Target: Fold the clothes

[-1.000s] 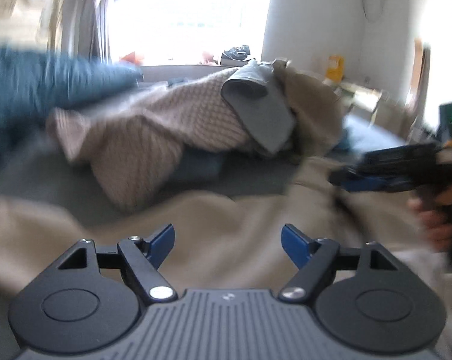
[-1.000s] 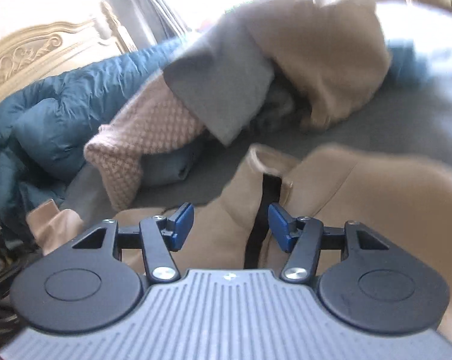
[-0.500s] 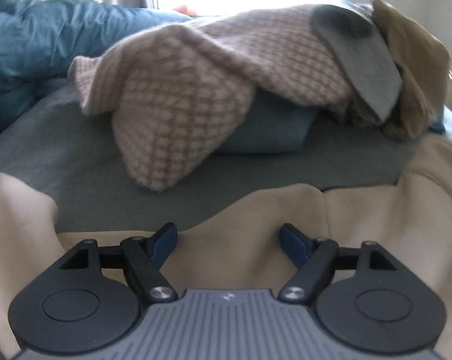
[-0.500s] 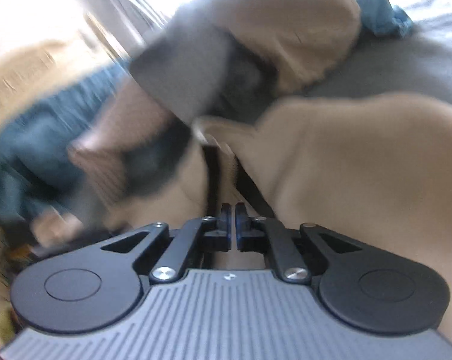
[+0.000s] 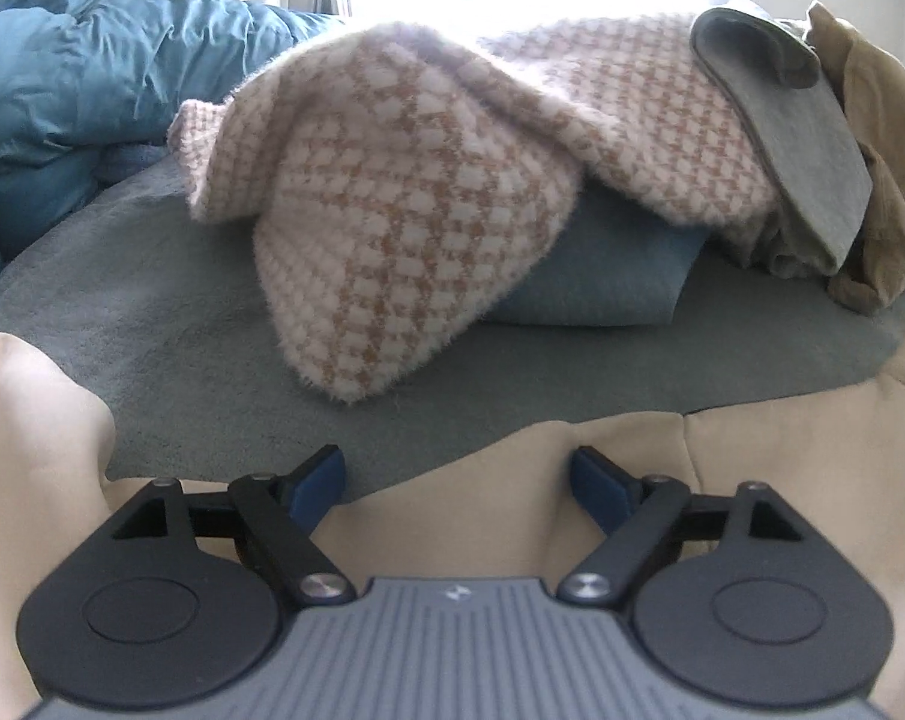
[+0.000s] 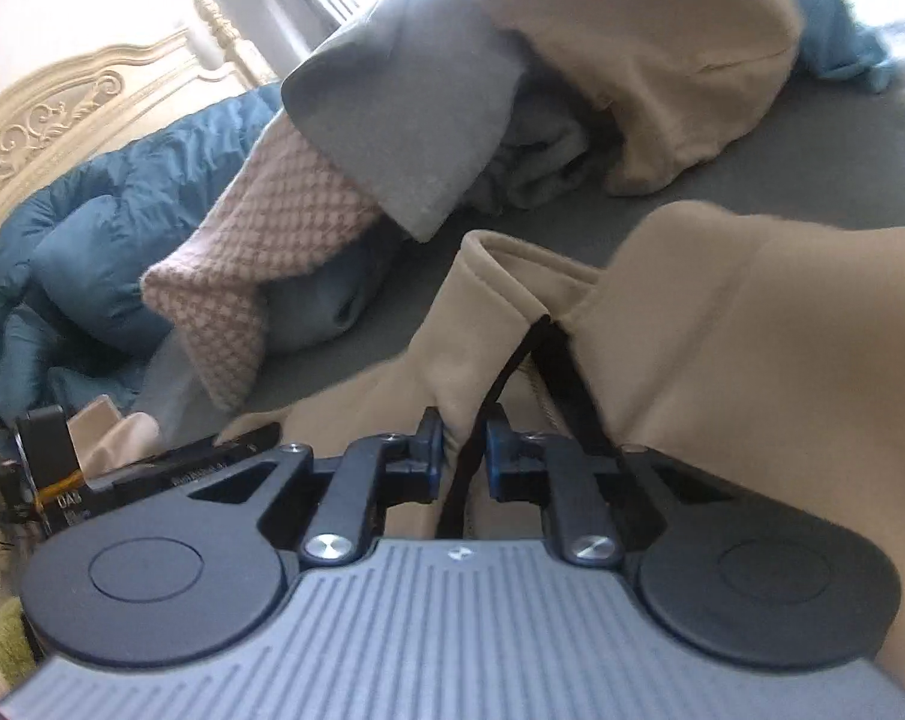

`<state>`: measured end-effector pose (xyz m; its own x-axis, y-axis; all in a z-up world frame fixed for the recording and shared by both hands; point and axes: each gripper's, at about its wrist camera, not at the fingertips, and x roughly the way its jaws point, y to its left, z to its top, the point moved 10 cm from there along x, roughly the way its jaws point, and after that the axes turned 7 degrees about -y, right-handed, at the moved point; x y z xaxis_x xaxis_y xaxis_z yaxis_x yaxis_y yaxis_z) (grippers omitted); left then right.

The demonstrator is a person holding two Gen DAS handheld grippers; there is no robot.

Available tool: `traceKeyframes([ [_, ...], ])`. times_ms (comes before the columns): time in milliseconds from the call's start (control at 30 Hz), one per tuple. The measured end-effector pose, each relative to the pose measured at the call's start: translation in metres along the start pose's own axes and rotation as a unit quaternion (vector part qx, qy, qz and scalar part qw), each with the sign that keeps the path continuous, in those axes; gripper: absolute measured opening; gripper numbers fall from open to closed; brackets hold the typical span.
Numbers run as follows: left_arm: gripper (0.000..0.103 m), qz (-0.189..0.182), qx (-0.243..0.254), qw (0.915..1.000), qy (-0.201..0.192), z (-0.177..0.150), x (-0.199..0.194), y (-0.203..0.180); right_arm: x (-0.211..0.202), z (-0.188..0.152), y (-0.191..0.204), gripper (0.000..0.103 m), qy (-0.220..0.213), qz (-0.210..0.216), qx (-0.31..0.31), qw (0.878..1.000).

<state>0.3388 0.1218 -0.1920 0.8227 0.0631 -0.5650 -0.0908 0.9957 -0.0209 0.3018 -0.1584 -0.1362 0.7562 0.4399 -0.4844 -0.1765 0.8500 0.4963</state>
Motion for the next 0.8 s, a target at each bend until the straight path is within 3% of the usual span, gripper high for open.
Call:
traceKeyframes([
  [200, 0.086, 0.0, 0.0, 1.0, -0.001, 0.002, 0.0, 0.0, 0.014, -0.012, -0.025, 0.011, 0.01, -0.027, 0.035, 0.999],
  [367, 0.086, -0.001, -0.003, 1.0, -0.002, 0.005, -0.002, 0.001, -0.003, 0.004, -0.02, 0.024, -0.021, -0.042, 0.052, 0.998],
  [433, 0.085, -0.012, -0.022, 0.9997, 0.001, 0.008, -0.006, 0.006, -0.02, 0.017, -0.028, 0.032, -0.05, -0.077, 0.057, 0.994],
  [567, 0.082, -0.014, -0.041, 0.9989, -0.019, 0.025, -0.034, 0.017, -0.05, 0.04, -0.037, 0.036, -0.07, -0.102, 0.061, 0.99],
  [733, 0.082, -0.031, -0.024, 0.9974, -0.061, 0.042, -0.092, 0.029, -0.056, 0.043, -0.024, 0.04, -0.056, -0.063, 0.067, 0.994],
  [800, 0.082, -0.04, -0.01, 0.9969, -0.068, 0.04, -0.119, 0.031, -0.055, 0.044, -0.015, 0.04, -0.062, -0.061, 0.038, 0.995],
])
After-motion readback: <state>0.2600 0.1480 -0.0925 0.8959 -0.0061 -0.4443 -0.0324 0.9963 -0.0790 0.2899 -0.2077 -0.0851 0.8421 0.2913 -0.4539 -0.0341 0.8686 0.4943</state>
